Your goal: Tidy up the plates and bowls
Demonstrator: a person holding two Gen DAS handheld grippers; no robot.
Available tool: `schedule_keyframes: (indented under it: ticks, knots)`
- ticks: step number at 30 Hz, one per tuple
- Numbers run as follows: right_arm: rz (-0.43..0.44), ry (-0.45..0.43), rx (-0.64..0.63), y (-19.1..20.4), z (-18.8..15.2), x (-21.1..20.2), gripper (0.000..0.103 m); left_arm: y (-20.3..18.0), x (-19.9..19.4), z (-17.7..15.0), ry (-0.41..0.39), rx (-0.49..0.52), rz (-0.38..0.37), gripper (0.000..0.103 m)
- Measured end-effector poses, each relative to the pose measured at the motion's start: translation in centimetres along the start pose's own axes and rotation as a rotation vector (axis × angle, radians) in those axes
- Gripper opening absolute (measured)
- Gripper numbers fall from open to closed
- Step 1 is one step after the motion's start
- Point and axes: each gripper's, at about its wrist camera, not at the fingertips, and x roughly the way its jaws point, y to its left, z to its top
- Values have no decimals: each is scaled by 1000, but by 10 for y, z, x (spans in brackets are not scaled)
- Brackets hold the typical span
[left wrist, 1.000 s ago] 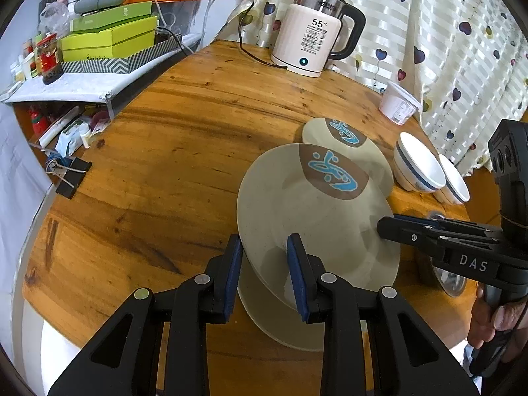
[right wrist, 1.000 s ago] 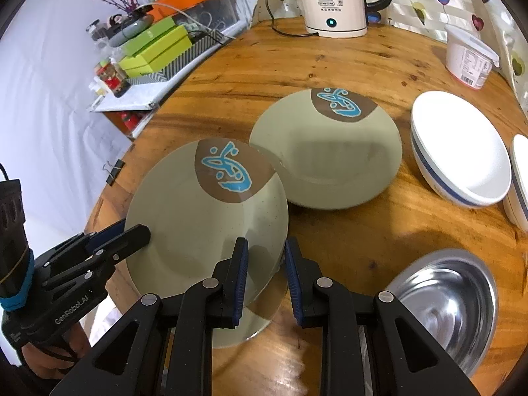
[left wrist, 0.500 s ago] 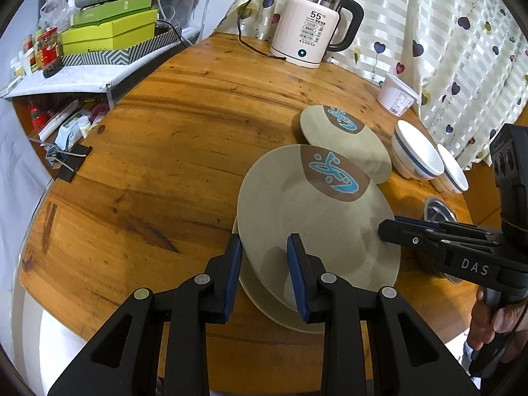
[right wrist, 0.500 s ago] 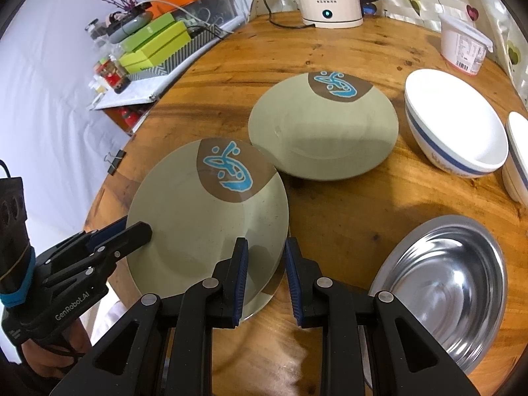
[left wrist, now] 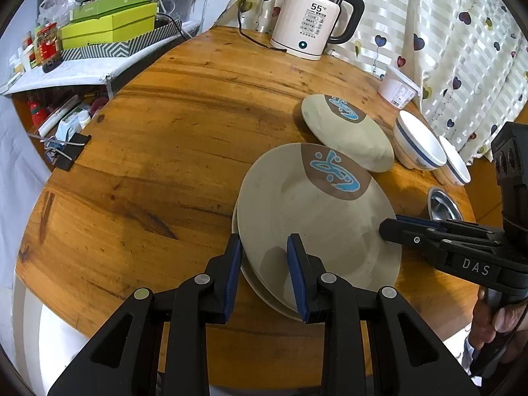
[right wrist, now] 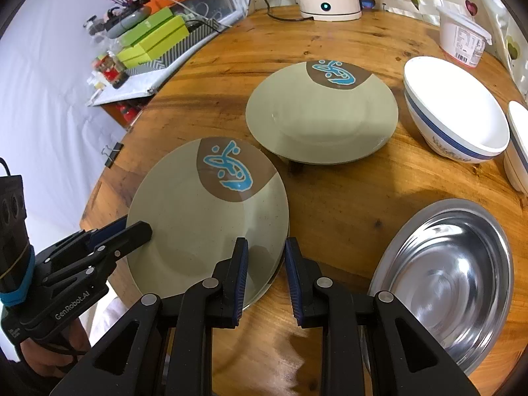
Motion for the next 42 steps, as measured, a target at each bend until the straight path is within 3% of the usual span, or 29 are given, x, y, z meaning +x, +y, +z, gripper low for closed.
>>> schedule_keyframes:
  ticks: [19,42]
  knots:
    - [-13,10,-18,3,-1,7,24,0,2,-2,5,0,4,29]
    - [28,-46,-18,-2,-1,-6,24,10,6,3,17,-36,-30,29]
